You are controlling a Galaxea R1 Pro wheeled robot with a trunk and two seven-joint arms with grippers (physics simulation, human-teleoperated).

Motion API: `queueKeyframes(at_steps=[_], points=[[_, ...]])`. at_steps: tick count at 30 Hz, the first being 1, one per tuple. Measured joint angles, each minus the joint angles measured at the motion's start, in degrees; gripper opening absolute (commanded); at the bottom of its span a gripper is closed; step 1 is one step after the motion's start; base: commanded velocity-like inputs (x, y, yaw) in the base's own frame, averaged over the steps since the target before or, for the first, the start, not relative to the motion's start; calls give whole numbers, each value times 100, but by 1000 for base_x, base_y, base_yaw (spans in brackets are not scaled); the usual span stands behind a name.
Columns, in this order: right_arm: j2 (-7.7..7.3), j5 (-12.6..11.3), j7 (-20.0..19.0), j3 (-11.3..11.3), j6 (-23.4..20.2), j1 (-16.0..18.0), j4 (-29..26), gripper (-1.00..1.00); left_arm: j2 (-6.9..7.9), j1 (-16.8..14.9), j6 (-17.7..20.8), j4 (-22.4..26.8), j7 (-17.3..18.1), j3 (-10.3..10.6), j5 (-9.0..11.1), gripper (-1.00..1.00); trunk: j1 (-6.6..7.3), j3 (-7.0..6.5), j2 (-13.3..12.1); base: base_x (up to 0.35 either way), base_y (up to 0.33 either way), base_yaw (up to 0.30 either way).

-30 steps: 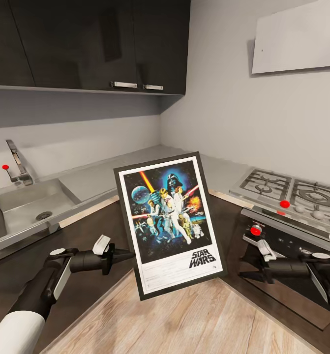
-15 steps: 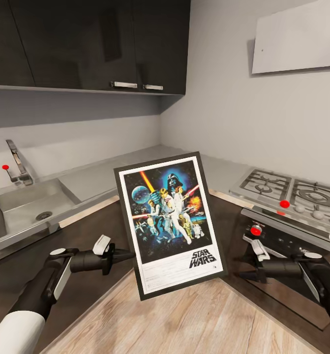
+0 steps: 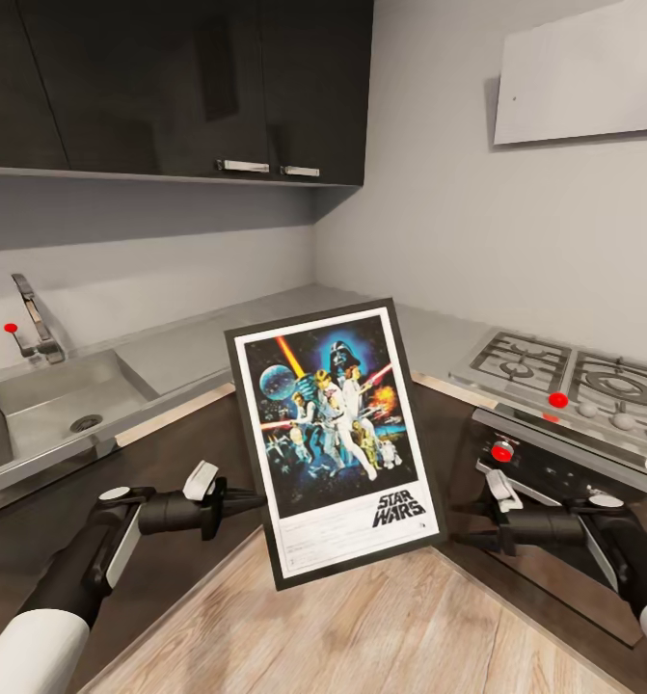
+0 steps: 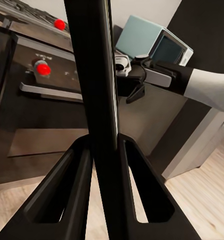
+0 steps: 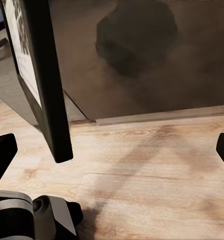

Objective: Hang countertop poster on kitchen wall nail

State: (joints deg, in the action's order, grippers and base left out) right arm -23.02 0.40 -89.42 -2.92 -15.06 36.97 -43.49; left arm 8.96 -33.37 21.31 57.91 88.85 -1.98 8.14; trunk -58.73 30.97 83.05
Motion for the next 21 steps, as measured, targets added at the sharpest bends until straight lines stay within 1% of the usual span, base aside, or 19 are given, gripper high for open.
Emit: queueKeyframes(at_steps=[16,21], points=[[94,-17,8,6,15,-5,9,100,0,0,0,0,0,-1,-3,-100,0,0,0,0,0,0],[172,-20,8,9,28,-8,14,100,0,0,0,0,0,-9,-1,-100,0,0,0,0,0,0]])
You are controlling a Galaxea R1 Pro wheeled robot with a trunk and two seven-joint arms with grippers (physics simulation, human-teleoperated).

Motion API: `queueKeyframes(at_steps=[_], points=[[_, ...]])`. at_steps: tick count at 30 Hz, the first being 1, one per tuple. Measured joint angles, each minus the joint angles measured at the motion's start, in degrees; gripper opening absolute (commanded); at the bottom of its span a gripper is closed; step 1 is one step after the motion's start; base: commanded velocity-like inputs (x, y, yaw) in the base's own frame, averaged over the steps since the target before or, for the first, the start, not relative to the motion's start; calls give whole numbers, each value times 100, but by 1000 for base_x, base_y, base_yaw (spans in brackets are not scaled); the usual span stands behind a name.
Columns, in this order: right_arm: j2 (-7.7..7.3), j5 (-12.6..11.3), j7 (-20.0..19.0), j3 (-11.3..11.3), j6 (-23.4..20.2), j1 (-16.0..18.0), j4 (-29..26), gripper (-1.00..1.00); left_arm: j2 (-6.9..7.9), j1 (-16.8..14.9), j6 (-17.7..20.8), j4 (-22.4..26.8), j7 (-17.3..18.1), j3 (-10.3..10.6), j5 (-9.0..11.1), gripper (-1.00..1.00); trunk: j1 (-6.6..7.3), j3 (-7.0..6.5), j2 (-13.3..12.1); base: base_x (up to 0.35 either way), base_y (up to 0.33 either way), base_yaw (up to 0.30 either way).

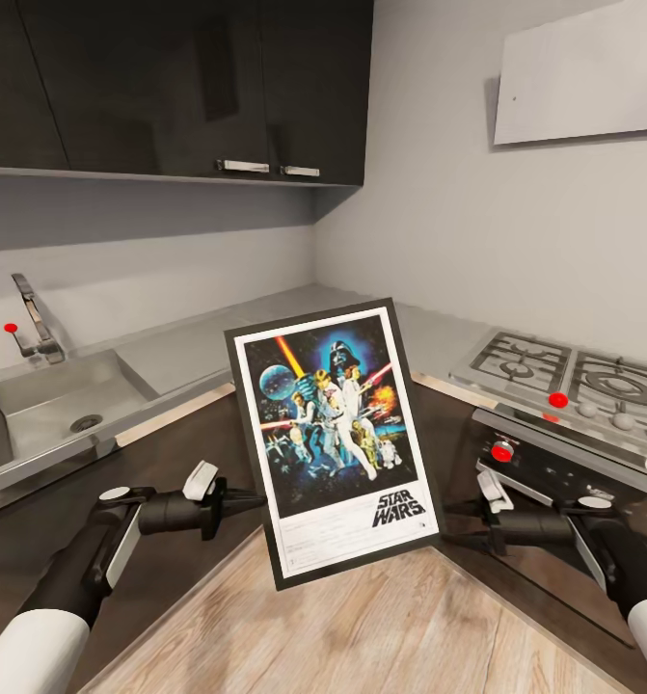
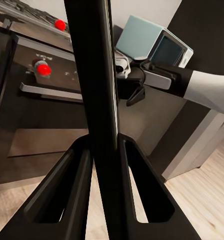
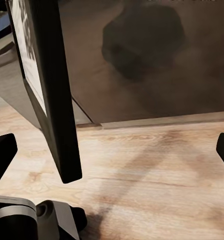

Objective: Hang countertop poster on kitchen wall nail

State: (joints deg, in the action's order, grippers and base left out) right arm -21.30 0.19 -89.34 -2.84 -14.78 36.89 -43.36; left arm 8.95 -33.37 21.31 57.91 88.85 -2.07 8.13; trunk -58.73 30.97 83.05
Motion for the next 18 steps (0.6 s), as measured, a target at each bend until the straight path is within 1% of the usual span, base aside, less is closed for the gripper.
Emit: queueKeyframes(at_steps=[6,18], points=[[40,-3,0,6,8,-1,4,100,0,0,0,0,0,-3,1,-100,0,0,0,0,0,0],[47,-3,0,7,9,-1,10,100,0,0,0,0,0,-12,1,-100,0,0,0,0,0,0]])
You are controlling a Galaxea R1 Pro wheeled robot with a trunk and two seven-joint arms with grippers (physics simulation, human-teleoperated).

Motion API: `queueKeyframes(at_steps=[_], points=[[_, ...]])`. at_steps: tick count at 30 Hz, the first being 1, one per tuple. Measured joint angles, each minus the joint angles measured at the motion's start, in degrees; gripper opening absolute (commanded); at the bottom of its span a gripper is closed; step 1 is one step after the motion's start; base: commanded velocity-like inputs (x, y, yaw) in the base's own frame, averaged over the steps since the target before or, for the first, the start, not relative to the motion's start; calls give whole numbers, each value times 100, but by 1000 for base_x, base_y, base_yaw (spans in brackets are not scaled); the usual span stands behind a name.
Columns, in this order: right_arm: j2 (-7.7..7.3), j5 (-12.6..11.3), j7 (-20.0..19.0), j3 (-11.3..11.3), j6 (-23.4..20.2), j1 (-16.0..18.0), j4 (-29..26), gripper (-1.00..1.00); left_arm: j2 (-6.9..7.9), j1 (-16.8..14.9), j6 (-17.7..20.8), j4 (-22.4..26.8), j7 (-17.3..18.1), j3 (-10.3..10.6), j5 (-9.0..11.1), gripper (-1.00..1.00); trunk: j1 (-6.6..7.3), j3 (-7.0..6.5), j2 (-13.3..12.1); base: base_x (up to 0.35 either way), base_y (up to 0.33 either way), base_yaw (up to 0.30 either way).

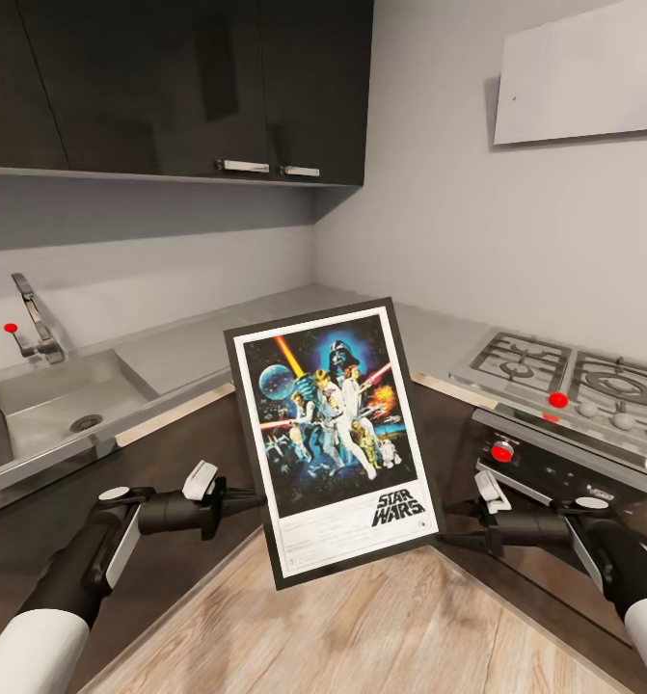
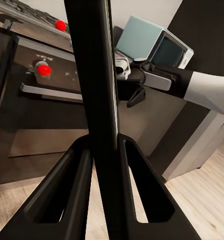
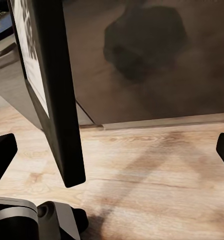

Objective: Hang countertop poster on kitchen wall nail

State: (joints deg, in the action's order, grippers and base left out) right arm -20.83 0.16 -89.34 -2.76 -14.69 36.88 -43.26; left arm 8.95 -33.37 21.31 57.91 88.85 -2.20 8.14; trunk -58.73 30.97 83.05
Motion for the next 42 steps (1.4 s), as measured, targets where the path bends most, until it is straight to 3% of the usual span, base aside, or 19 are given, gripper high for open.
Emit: queueKeyframes(at_steps=[18,23,42], points=[[12,0,0,3,0,0,12,100,0,0,0,0,0,0,0,-100,0,0,0,0,0,0],[63,-6,0,164,5,0,12,100,0,0,0,0,0,-3,0,-100,0,0,0,0,0,0],[71,-32,-1,192,9,0,12,100,8,0,0,0,0,-12,0,-100,0,0,0,0,0,0]])
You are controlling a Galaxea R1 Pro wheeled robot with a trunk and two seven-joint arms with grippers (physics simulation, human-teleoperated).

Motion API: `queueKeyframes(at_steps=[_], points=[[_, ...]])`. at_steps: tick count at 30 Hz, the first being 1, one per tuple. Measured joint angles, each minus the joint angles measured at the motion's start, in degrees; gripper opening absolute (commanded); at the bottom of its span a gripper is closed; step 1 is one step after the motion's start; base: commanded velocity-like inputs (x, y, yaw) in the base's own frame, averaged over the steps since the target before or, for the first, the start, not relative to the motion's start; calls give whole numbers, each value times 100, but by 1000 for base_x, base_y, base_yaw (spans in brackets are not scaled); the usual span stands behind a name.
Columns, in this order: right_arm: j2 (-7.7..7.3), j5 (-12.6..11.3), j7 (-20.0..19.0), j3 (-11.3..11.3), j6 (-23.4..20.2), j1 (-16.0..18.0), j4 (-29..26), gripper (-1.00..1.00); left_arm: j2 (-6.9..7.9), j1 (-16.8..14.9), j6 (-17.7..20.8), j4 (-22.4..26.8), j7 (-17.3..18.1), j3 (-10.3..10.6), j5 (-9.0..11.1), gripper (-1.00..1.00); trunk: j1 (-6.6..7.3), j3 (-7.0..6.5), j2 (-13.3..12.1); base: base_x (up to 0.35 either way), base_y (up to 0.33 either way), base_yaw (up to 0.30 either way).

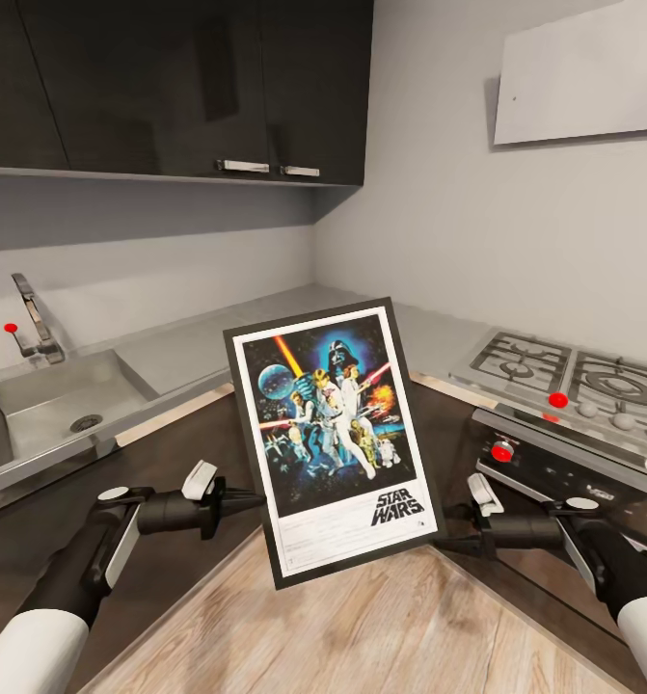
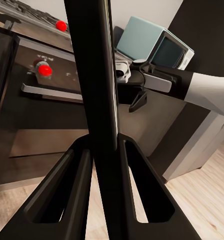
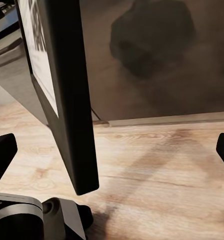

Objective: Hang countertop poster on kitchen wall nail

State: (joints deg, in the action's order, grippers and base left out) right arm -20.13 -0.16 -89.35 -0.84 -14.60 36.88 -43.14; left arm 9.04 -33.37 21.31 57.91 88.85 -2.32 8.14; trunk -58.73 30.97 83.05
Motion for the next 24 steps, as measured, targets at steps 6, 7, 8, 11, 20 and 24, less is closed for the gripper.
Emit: queueKeyframes(at_steps=[6,7,8,11,20,24], points=[[0,-2,0,0,0,0,0,100,0,0,0,-2,0,-5,0,-100,0,0,0,0,0,0],[0,-1,0,0,0,0,0,-100,0,0,0,-3,0,-5,0,-100,0,0,0,0,0,0],[0,-3,0,0,0,0,0,-100,0,0,0,-4,0,-5,0,-100,0,0,0,0,0,0],[1,-14,-11,3,2,-1,2,-100,1,-2,19,-11,-5,-10,-18,-100,0,0,0,0,0,0],[1,-20,-17,3,10,-1,3,-100,2,-2,27,-12,-39,-11,-28,-100,0,0,0,0,0,0],[1,-20,-17,4,13,-1,-1,-100,2,-2,27,-12,-38,-11,-28,-100,0,0,0,0,0,0]])
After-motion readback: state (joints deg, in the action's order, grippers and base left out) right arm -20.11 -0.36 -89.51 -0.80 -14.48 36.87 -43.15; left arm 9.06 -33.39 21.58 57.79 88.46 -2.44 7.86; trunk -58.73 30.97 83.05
